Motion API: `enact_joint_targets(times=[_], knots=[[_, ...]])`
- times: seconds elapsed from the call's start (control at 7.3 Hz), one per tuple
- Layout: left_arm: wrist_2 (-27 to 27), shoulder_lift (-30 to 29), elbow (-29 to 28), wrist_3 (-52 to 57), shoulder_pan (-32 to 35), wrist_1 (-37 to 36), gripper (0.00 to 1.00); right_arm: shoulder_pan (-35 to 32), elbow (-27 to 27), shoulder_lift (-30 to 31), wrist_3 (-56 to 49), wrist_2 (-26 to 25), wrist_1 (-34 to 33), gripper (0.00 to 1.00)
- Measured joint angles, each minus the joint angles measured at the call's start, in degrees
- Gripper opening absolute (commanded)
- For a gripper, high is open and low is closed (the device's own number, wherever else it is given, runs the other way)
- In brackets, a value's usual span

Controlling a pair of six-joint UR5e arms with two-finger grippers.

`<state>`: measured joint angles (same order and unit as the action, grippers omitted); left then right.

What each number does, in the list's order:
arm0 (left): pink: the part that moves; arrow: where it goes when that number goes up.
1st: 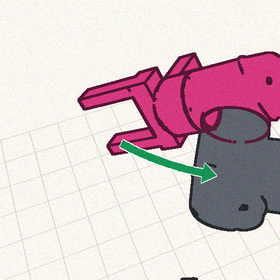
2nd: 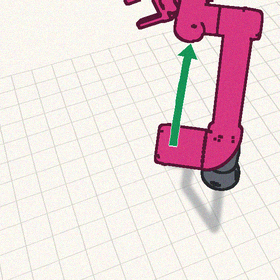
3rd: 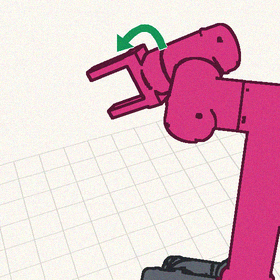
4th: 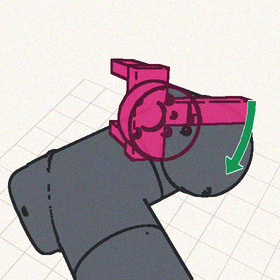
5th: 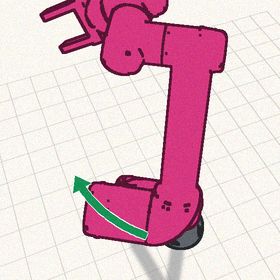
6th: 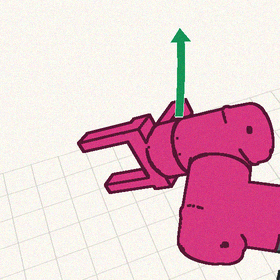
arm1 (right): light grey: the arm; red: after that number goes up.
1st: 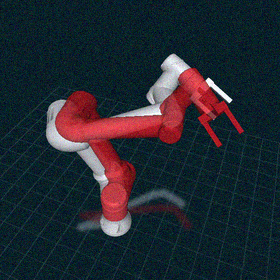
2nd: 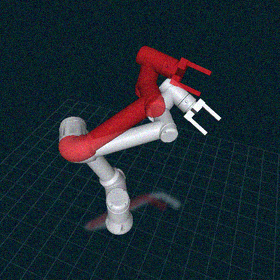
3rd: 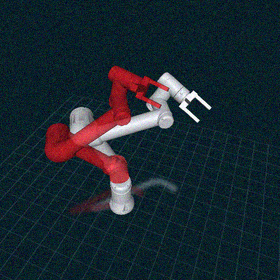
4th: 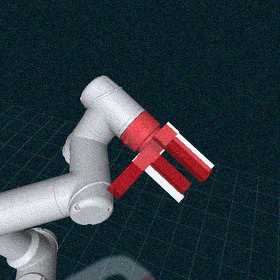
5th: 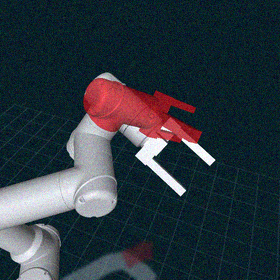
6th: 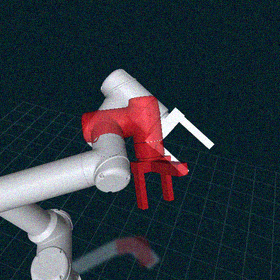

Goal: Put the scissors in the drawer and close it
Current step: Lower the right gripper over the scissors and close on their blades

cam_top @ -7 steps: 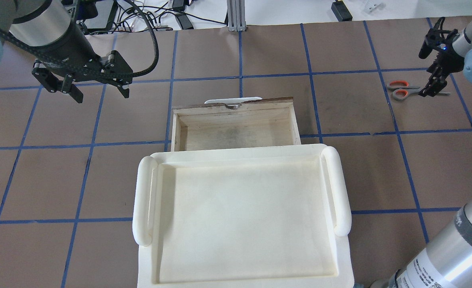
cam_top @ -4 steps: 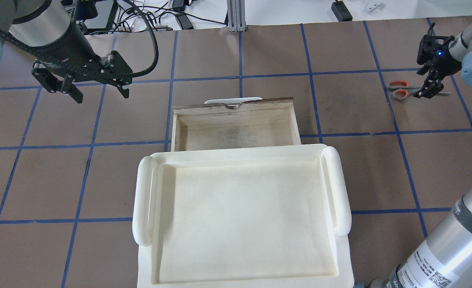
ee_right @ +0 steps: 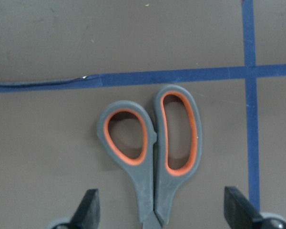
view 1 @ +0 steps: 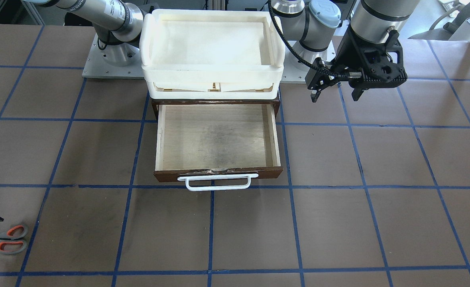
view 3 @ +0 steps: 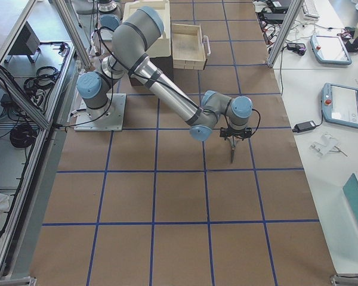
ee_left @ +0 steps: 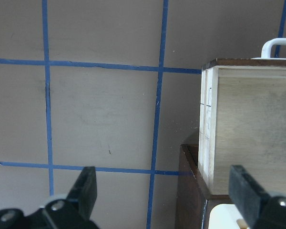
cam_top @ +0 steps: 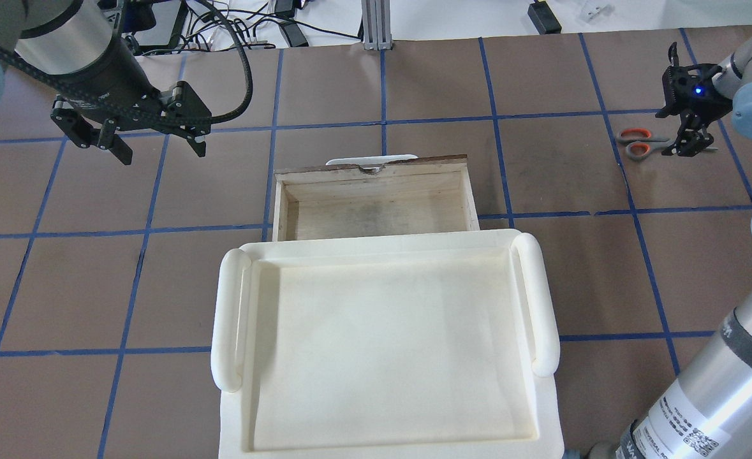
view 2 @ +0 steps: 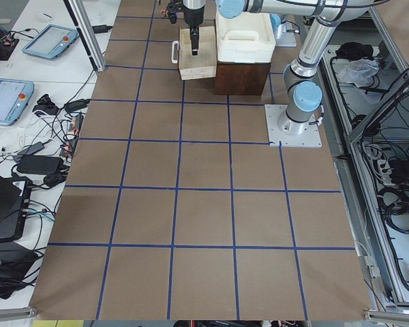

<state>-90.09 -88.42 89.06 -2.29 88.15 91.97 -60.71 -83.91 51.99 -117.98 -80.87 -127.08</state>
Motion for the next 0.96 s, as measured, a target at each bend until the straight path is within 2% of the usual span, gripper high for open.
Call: enact_joint_targets(times=[0.27, 0.55, 0.68, 0.96], knots=[[0.1, 0.06, 0.31, 0.0, 0.06, -0.07, 1.0, 0.22, -0.15, -0.15, -2.93, 0.0, -1.12, 0.96], [0.6, 0.11, 0.34, 0.02, 0.17, -0.26, 1.0, 0.55, -0.22, -0.87, -1.87, -0.01, -1.37, 0.95], [0.52, 0.18, 0.34, 0.06, 0.22, -0.25, 1.0, 0.63, -0.34, -1.27, -0.69, -0.05, -1.34, 0.89], [0.28, 0.23, 0.33, 0.08, 0.26, -0.22, 1.0, 0.99, -0.52, -1.5, 0.06, -0.15, -1.22, 0.88]])
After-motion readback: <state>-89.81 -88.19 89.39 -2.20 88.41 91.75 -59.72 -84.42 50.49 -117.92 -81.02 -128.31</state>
